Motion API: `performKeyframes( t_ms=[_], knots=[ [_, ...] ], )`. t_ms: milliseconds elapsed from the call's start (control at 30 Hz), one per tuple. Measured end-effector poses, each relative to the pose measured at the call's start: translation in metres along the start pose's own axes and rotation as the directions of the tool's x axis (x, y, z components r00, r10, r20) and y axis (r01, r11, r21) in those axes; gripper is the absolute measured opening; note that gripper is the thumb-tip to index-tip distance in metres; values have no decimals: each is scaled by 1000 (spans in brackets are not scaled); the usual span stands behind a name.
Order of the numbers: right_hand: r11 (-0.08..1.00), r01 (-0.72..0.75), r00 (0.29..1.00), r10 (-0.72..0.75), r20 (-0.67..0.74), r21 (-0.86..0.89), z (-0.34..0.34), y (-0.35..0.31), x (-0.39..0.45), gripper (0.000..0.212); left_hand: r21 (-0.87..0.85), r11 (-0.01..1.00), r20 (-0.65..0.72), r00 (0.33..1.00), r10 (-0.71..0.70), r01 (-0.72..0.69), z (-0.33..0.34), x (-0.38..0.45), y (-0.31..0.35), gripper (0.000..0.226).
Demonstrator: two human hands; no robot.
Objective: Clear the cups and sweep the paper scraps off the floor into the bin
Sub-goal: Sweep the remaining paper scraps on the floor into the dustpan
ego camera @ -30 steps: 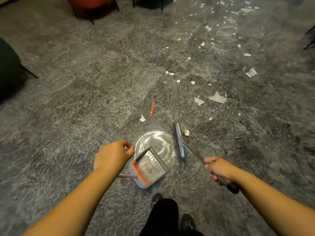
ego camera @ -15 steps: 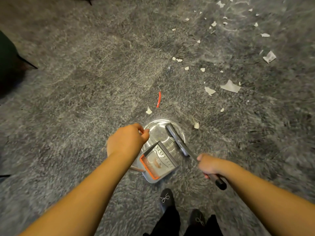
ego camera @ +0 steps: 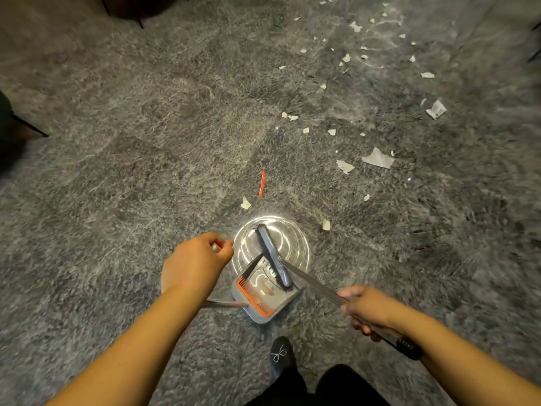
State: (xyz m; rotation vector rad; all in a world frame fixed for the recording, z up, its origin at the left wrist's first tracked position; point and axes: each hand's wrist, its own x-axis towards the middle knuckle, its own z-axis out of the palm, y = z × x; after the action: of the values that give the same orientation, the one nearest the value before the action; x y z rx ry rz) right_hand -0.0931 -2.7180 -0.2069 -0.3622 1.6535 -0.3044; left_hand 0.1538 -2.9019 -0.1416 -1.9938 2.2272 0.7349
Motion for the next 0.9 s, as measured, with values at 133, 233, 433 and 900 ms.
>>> performKeyframes(
  t_ms=[133, 233, 433, 900],
  knots=[
    [998, -10, 993, 18, -120, 66, -24, -2, -1, 34, -28, 999, -6, 1000, 30, -30, -2, 8, 18, 20],
    [997, 7, 981, 9, -193, 83, -52, -10, -3, 37, 9, 995, -5, 995, 97, -97, -1, 16, 46, 19],
    [991, 8, 961, 29, -277, 130, -128, -30, 6, 40, 112, 969, 19, 975, 222, -222, 4, 52, 120, 24],
    [991, -79, 980, 57, -193, -110, -260, -84, 129, 25, 211, 962, 59, 985, 162, -171, 21, 176, 240, 29]
  ],
)
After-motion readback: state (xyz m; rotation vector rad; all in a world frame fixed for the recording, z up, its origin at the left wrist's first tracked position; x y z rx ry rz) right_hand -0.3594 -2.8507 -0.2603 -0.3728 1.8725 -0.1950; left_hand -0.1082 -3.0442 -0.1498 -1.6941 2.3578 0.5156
